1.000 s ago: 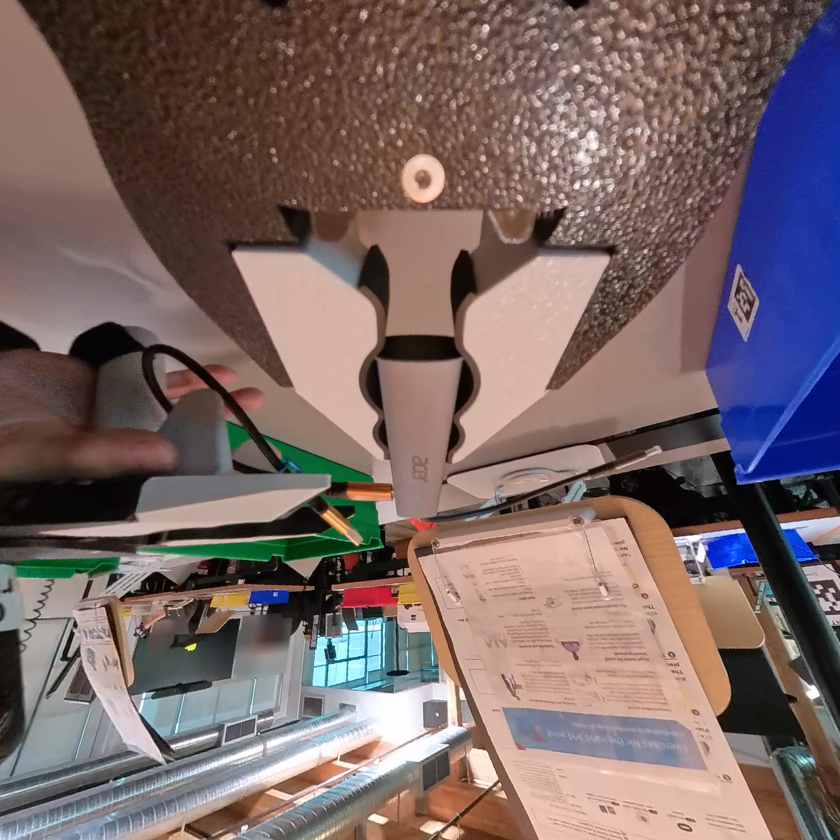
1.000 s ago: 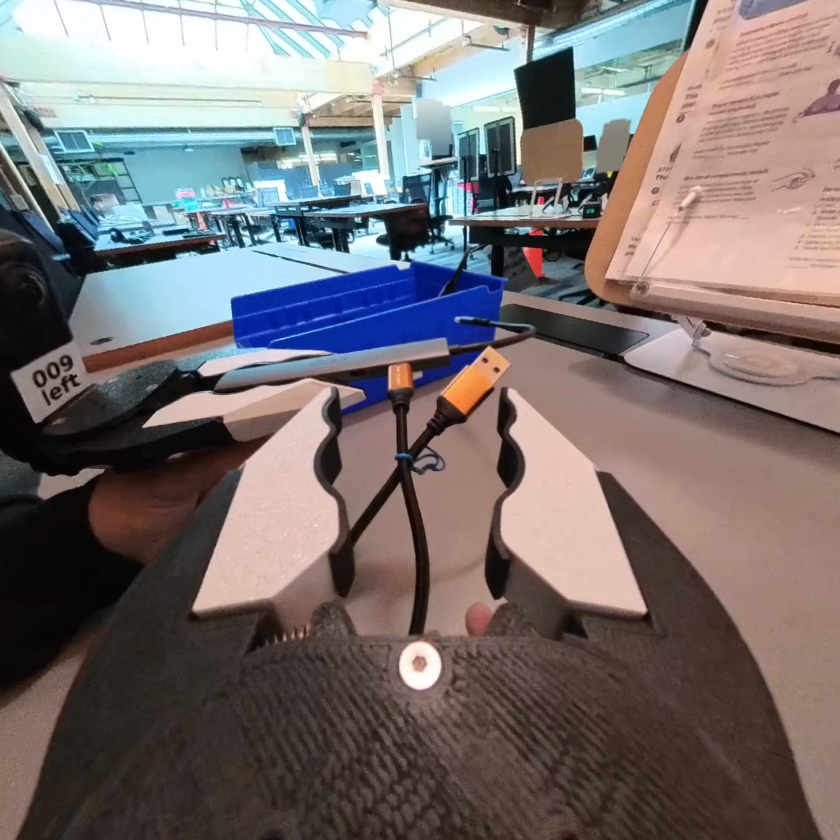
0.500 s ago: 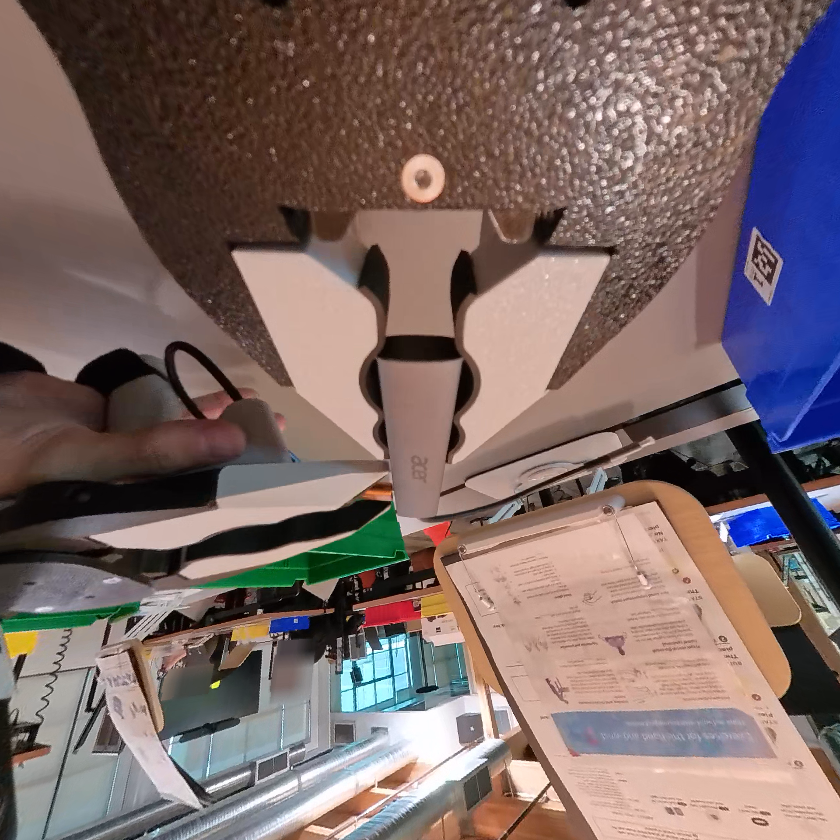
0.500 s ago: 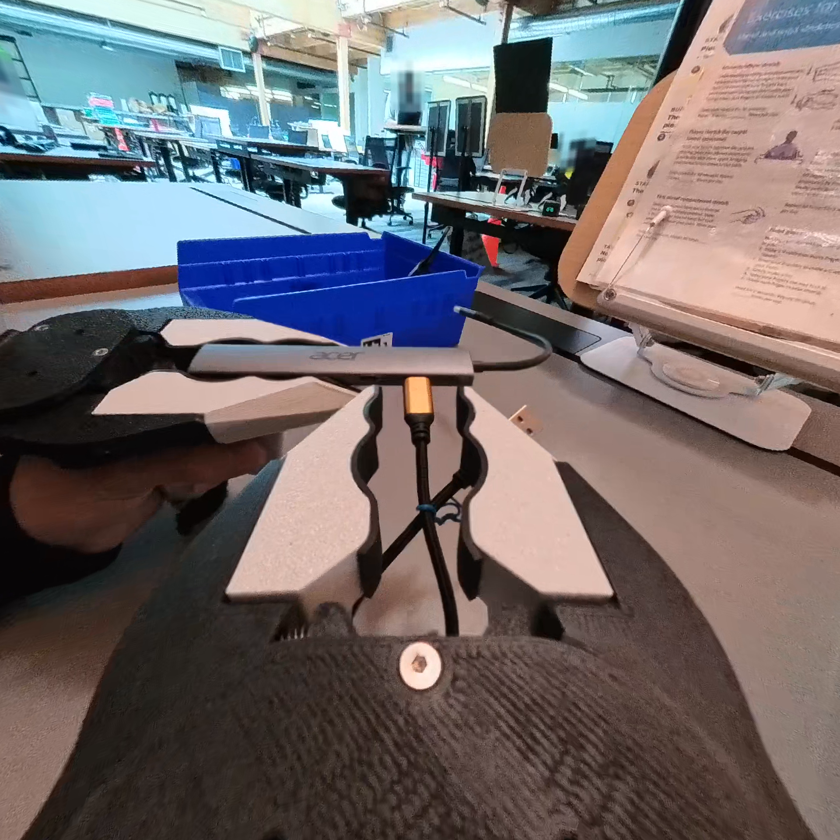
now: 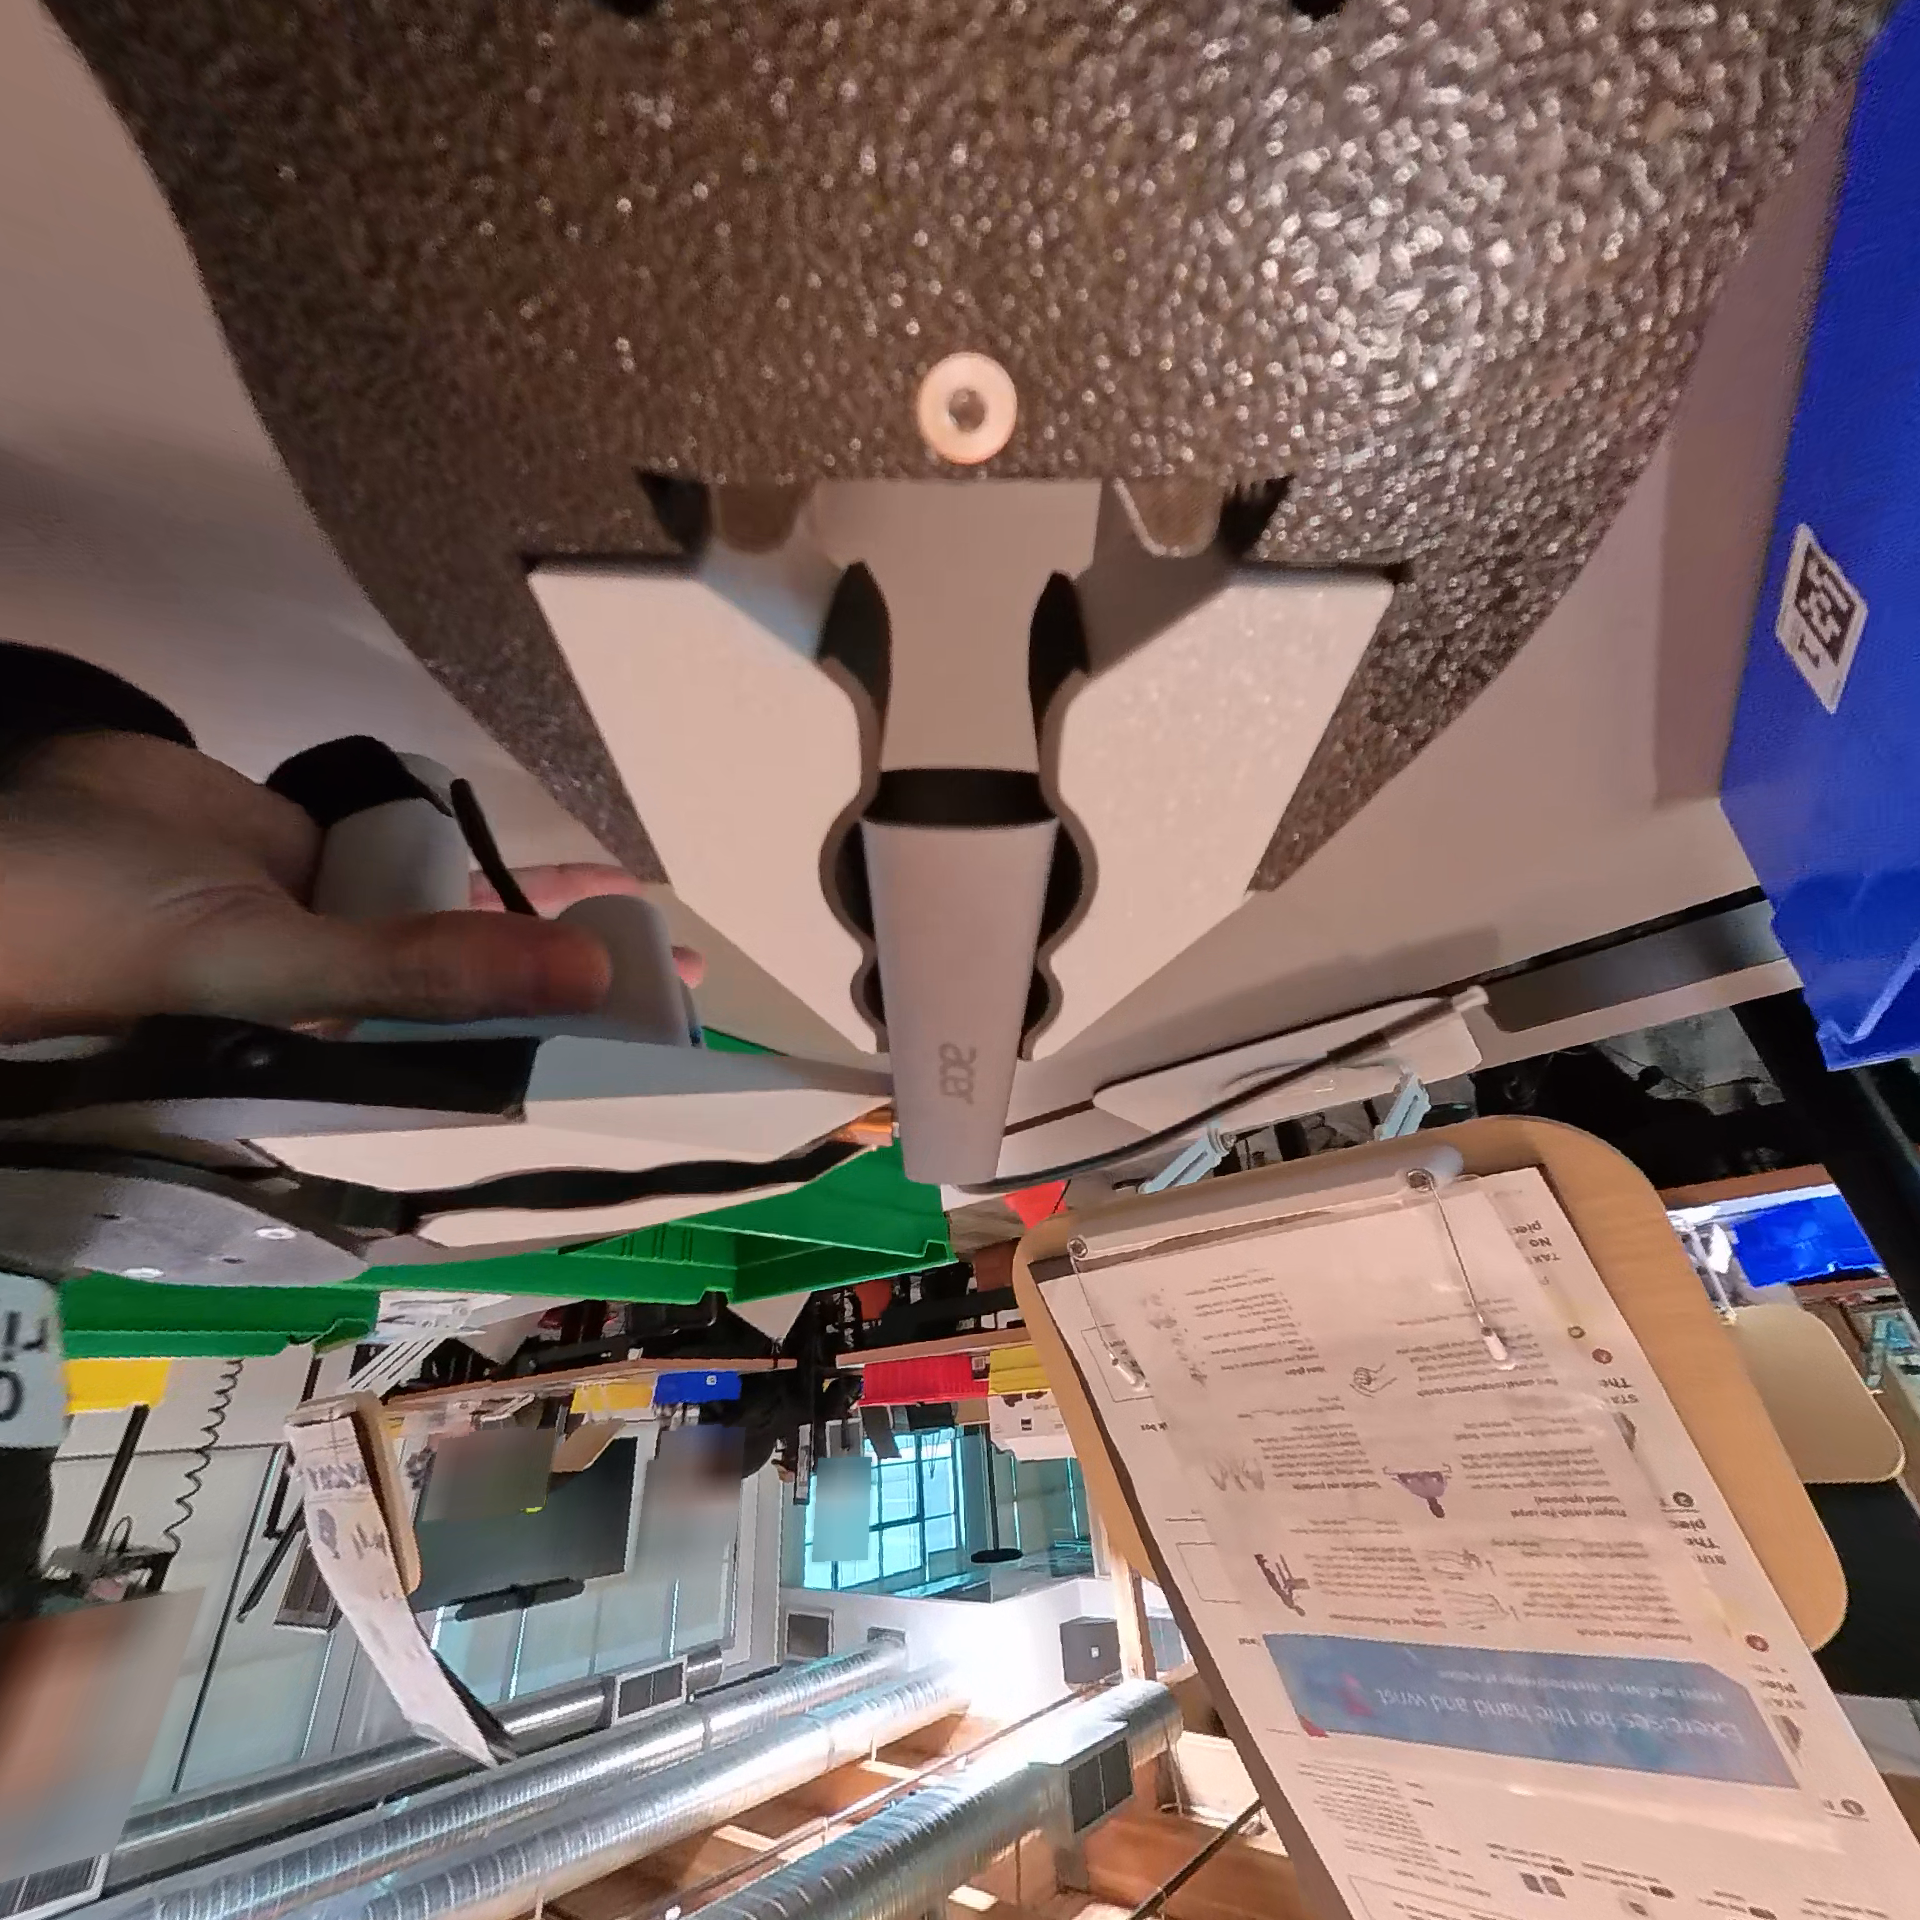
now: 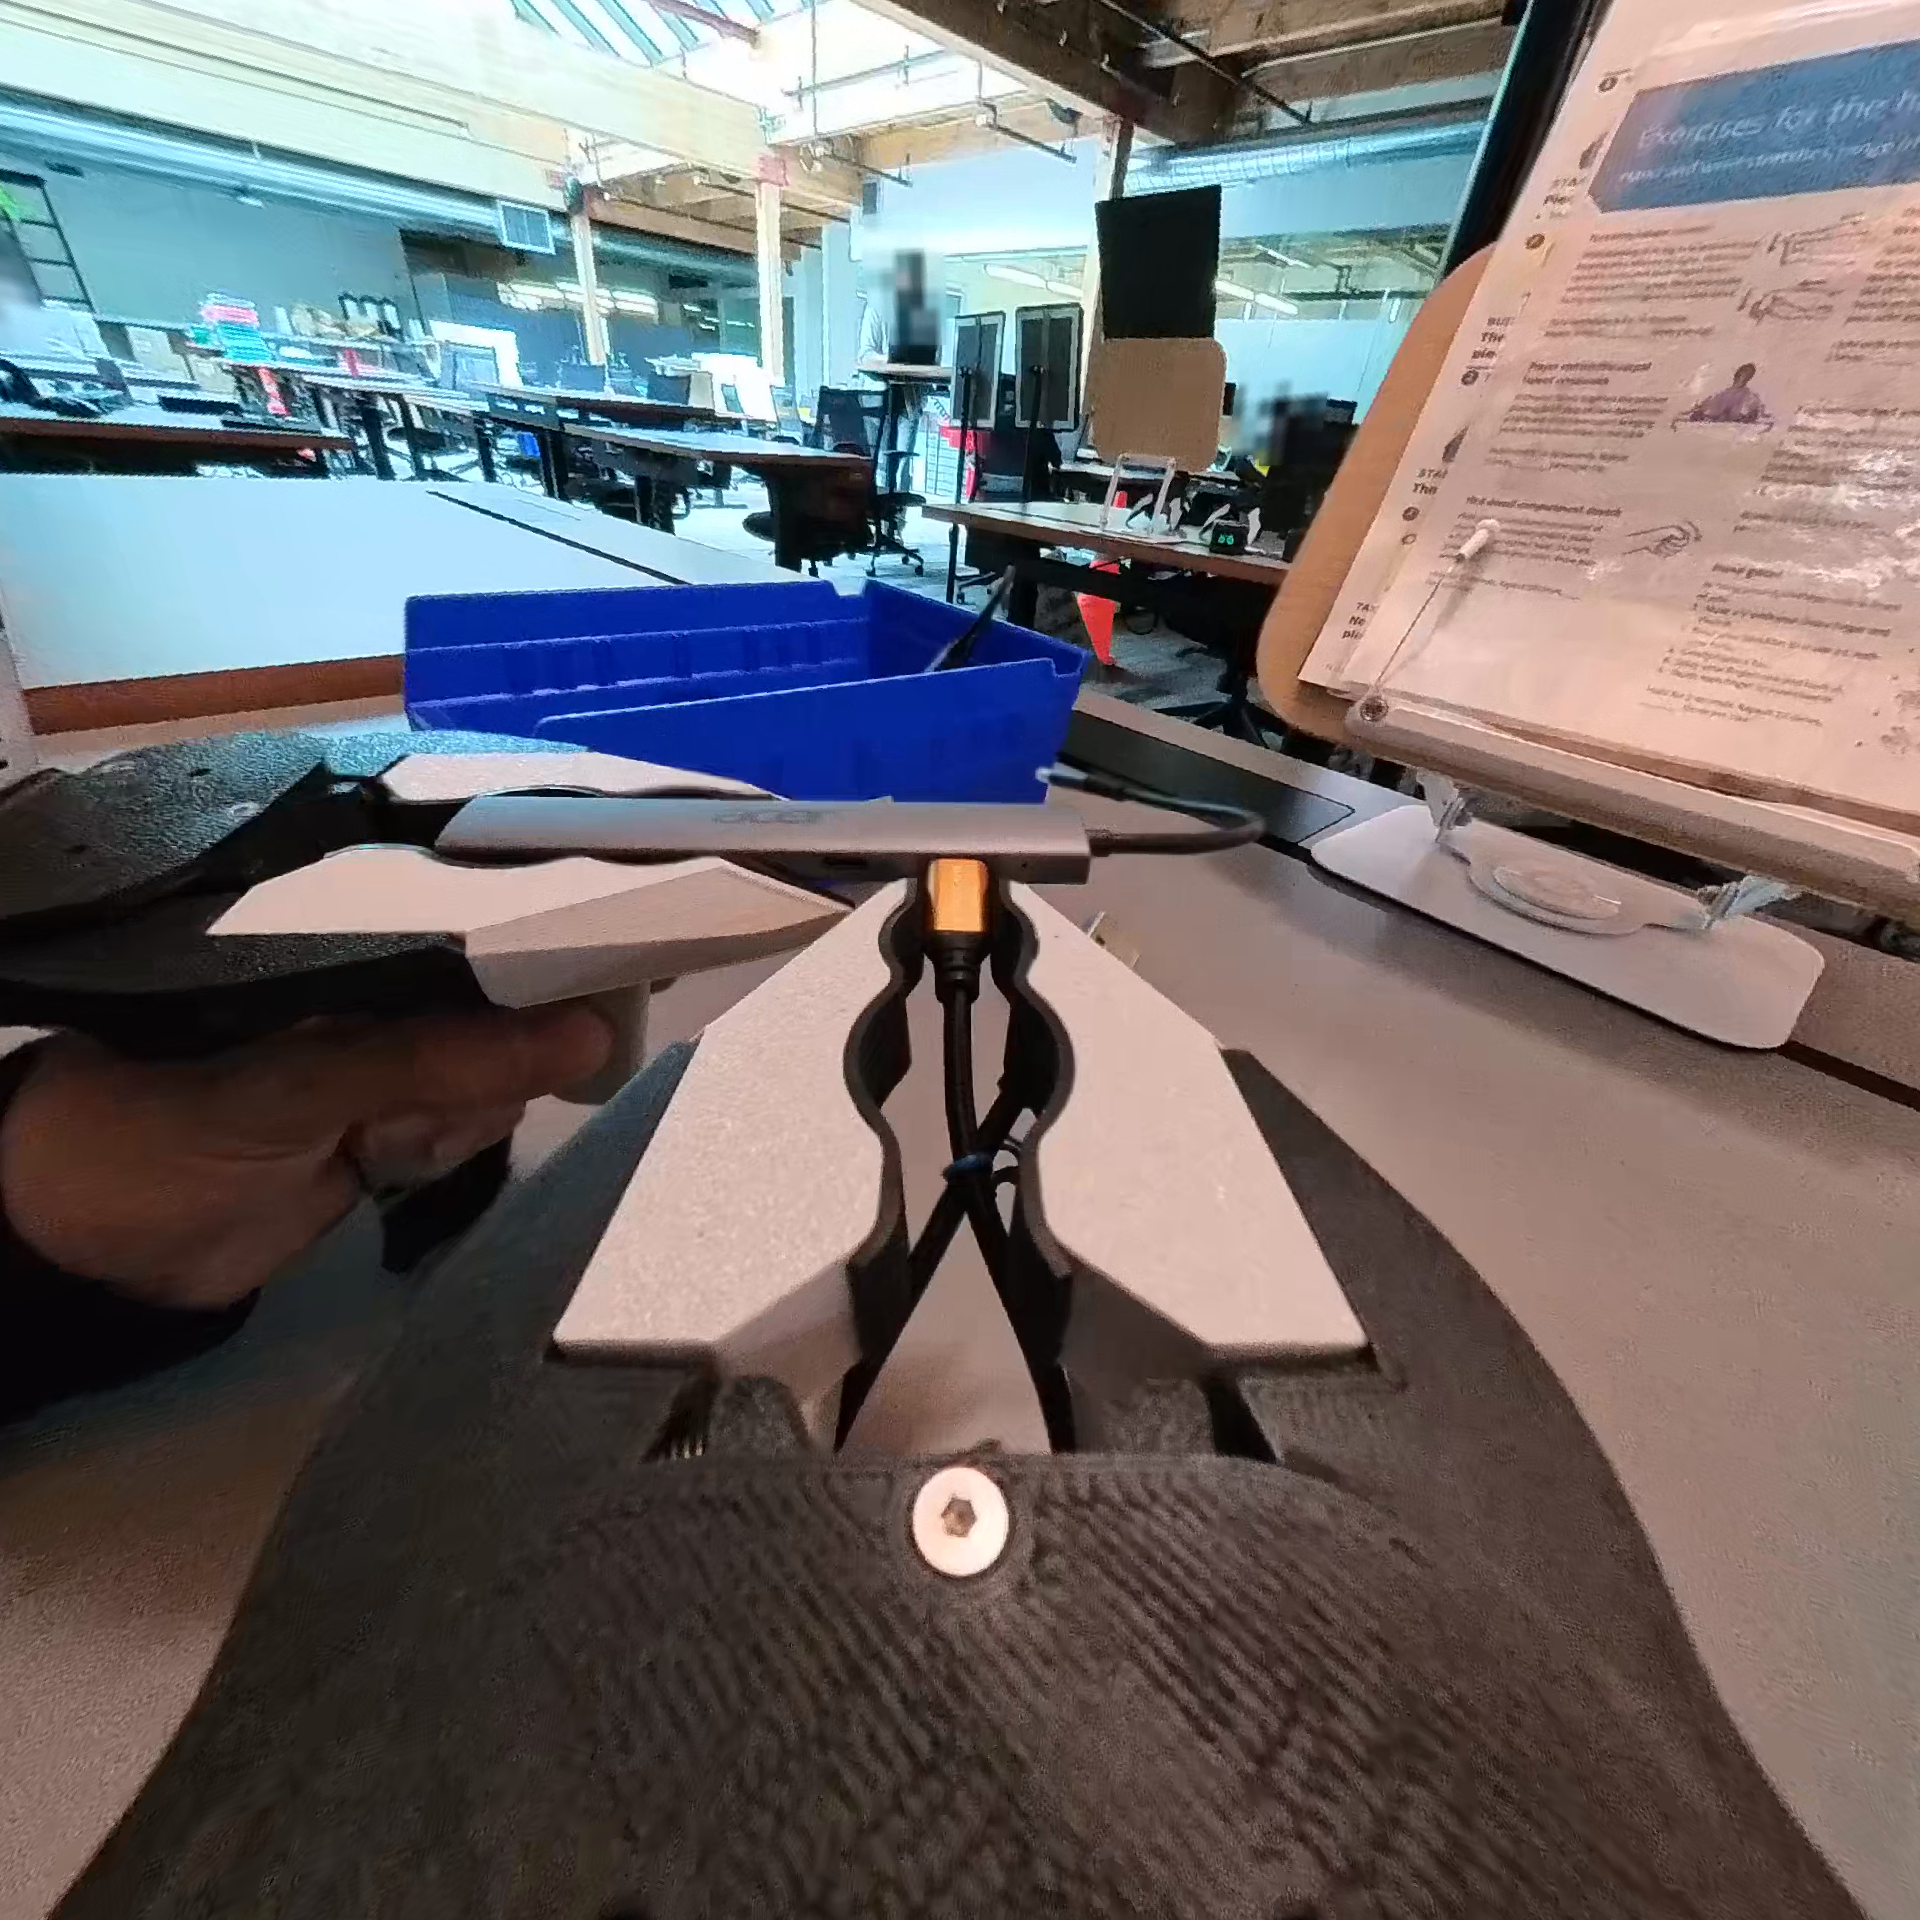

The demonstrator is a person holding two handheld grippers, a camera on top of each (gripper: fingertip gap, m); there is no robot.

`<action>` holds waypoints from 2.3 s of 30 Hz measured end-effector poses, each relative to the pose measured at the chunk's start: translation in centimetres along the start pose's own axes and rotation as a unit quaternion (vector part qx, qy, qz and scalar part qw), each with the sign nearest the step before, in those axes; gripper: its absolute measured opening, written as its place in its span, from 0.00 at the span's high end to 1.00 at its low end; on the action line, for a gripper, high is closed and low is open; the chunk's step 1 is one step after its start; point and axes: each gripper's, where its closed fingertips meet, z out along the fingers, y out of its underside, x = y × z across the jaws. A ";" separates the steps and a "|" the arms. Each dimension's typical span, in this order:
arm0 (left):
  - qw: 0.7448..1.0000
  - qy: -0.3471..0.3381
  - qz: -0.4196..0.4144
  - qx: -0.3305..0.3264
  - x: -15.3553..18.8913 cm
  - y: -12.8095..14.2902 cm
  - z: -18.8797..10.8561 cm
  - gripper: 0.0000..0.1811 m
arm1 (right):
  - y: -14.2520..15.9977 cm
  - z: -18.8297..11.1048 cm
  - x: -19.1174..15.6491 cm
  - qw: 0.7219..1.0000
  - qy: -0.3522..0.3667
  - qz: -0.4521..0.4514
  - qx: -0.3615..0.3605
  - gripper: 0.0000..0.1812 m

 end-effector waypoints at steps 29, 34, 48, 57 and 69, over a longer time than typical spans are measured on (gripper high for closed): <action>0.998 0.056 0.017 0.016 1.3 -0.4 -0.1 0.88 | 4.3 -15.3 23.9 0.905 0.130 -0.223 -0.339 0.93; 0.998 0.054 0.015 0.012 1.1 -0.3 -0.2 0.88 | 4.0 -16.5 26.2 0.876 0.210 -0.224 -0.371 0.72; 0.983 0.172 0.014 0.069 4.9 -1.9 -0.9 0.88 | -2.4 -12.3 4.7 0.933 -0.176 0.302 -0.084 0.62; 0.948 0.282 0.093 0.117 9.4 -2.4 -2.6 0.88 | -1.1 -9.4 -4.5 0.816 -0.338 0.459 -0.098 0.64; 0.930 0.325 0.115 0.128 11.6 -2.2 -3.2 0.88 | -1.3 -9.4 -4.9 0.818 -0.352 0.441 -0.109 0.96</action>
